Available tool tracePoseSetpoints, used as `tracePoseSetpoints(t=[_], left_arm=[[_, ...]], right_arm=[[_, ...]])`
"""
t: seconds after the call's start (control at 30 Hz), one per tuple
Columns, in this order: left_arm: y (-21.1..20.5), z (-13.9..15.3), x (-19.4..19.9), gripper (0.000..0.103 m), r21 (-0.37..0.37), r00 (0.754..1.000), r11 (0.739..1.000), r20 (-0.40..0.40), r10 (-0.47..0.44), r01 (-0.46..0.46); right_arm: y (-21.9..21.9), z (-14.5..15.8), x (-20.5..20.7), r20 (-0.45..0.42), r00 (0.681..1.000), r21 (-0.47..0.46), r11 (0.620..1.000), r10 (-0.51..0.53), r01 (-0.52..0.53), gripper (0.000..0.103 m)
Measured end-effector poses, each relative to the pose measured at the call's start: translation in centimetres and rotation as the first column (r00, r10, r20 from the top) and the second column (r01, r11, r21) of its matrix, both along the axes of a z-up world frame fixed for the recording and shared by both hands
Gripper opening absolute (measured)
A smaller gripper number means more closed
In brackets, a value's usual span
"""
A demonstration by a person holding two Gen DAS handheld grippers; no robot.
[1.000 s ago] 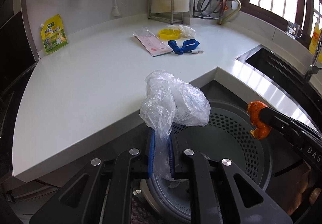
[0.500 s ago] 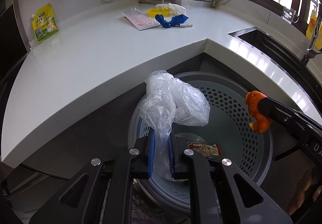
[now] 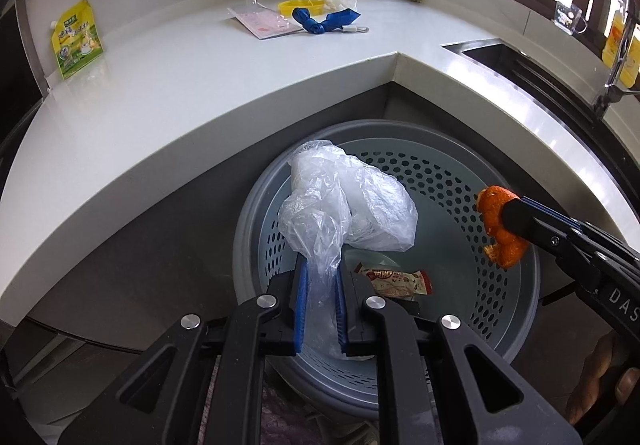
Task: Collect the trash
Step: 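Carry the plastic bag and orange ball with both tools over the bin, then open both tools to drop the bag and orange ball into the bin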
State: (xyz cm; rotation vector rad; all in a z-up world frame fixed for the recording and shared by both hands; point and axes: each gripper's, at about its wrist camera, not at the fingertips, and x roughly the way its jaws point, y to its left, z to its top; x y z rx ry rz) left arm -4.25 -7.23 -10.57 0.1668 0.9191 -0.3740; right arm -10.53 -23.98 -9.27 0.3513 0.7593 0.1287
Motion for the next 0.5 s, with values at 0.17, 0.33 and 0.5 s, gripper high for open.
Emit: tracePoseSetpoints(t=[0.17, 0.33, 0.5], left_arm=[[-0.06, -0.28, 0.01, 0.013, -0.003, 1.000, 1.000, -0.008, -0.004, 0.004], [-0.05, -0.53, 0.32, 0.014, -0.001, 1.000, 1.000, -0.019, -0.002, 0.002], [-0.24, -0.83, 0.26, 0.014, 0.004, 1.000, 1.000, -0.029, -0.013, 0.013]], right_arm=[[0.50, -0.43, 0.25, -0.016, 1.000, -0.012, 1.000, 0.009, -0.009, 0.019], [0.57, -0.57, 0.34, -0.020, 1.000, -0.015, 1.000, 0.010, -0.010, 0.020], [0.63, -1.08, 0.49, -0.036, 0.999, -0.010, 1.000, 0.008, -0.008, 0.020]])
